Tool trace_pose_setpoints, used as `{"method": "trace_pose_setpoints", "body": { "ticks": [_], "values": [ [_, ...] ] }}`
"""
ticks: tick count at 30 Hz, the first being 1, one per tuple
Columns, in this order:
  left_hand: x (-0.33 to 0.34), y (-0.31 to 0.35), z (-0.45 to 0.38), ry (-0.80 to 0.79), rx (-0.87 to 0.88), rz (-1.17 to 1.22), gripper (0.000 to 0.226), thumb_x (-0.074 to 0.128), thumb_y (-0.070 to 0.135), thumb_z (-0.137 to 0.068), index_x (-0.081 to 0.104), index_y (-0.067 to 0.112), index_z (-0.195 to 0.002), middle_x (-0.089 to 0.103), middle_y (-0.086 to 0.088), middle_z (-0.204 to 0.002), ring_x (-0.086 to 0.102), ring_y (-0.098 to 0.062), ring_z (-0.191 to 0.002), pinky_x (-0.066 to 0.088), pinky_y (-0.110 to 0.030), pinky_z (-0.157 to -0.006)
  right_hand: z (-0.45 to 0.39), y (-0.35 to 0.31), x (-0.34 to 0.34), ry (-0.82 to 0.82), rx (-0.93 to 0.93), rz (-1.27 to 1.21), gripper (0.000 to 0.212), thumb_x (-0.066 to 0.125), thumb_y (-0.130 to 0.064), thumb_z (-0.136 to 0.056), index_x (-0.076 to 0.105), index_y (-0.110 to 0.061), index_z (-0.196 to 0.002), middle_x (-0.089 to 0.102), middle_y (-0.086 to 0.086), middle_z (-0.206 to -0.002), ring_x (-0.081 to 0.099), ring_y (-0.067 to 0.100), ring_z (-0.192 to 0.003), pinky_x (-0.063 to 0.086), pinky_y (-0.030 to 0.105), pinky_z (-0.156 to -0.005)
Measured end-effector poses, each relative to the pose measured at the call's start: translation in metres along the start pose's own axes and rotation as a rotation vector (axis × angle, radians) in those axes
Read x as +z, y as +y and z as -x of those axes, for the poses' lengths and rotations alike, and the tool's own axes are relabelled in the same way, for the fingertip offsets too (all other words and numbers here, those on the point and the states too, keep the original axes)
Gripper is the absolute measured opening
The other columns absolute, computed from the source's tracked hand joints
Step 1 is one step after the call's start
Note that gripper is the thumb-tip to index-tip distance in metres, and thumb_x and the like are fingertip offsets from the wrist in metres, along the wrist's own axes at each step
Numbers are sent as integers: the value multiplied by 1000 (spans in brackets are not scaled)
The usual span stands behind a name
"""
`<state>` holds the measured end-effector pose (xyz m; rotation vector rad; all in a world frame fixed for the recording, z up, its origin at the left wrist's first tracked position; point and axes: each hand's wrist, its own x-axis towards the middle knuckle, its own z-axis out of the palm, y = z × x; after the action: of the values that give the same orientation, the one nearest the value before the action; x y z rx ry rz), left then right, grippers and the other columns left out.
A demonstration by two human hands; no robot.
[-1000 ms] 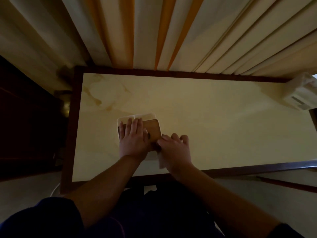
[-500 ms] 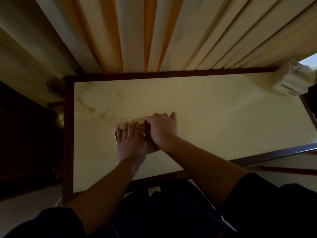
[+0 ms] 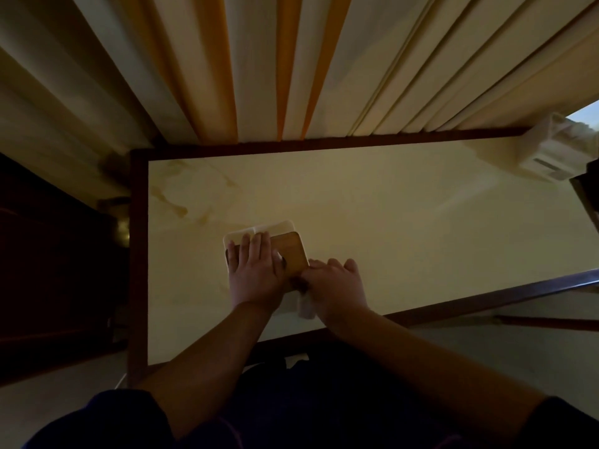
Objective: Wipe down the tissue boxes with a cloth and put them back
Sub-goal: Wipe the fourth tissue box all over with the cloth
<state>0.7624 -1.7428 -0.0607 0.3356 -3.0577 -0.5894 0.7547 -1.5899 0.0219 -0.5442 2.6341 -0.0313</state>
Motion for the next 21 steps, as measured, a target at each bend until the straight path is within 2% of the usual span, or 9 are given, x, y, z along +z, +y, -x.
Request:
{"method": "trace_pose_setpoints", "body": {
  "ticks": [3,6,8,10,13,16,19,21],
  "values": [
    [1,0,0,-17,14,1,65,22,38,-103,51,3,-149,54,-16,-150,44,-39,-144,15,-58,-126,4,-3,-1,11,30,-39,22,55,-42,-99,70,-30,-109,64,-6,-113,58,23,-110,30,41,-93],
    [-1,0,0,-19,12,13,65,23,38,-102,52,2,-148,55,-17,-149,45,-40,-143,13,-56,-127,-6,-6,-6,28,31,-22,14,63,-40,-88,66,-28,-95,63,-7,-102,59,23,-103,30,42,-88],
    [0,-1,-1,-12,19,20,64,25,37,-102,54,2,-146,57,-18,-146,47,-42,-141,20,-60,-125,-20,-5,-9,52,40,-38,11,66,-38,-88,64,-28,-91,61,-7,-98,60,23,-100,28,41,-85],
    [1,-2,0,3,33,39,62,27,37,-102,57,0,-143,60,-20,-143,49,-43,-139,25,-63,-122,-38,-4,-12,103,61,-90,13,59,-36,-95,68,-26,-94,63,-5,-98,63,24,-99,31,42,-88],
    [1,-5,-2,17,55,54,62,29,36,-100,61,-1,-138,61,-21,-140,53,-45,-136,20,-57,-121,-63,-3,-18,155,55,-96,18,56,-28,-98,73,-30,-104,67,-4,-107,63,25,-103,36,45,-97],
    [1,-5,-1,30,63,43,61,30,34,-99,62,-1,-137,62,-20,-140,53,-43,-136,16,-53,-121,-72,-2,-17,185,32,-84,24,51,-26,-101,71,-30,-113,66,-3,-116,60,27,-109,37,45,-98],
    [0,-1,2,-13,22,37,64,22,38,-103,55,3,-146,55,-15,-149,42,-37,-145,10,-50,-126,-62,0,3,246,20,-127,34,39,-33,-102,67,-27,-122,64,0,-122,58,31,-109,39,44,-90],
    [-1,-2,2,-38,19,25,67,18,41,-104,51,5,-150,51,-13,-153,37,-35,-149,7,-50,-128,-50,0,17,328,18,-144,31,42,-33,-98,68,-26,-114,65,-1,-112,61,32,-98,37,40,-78]
  ]
}}
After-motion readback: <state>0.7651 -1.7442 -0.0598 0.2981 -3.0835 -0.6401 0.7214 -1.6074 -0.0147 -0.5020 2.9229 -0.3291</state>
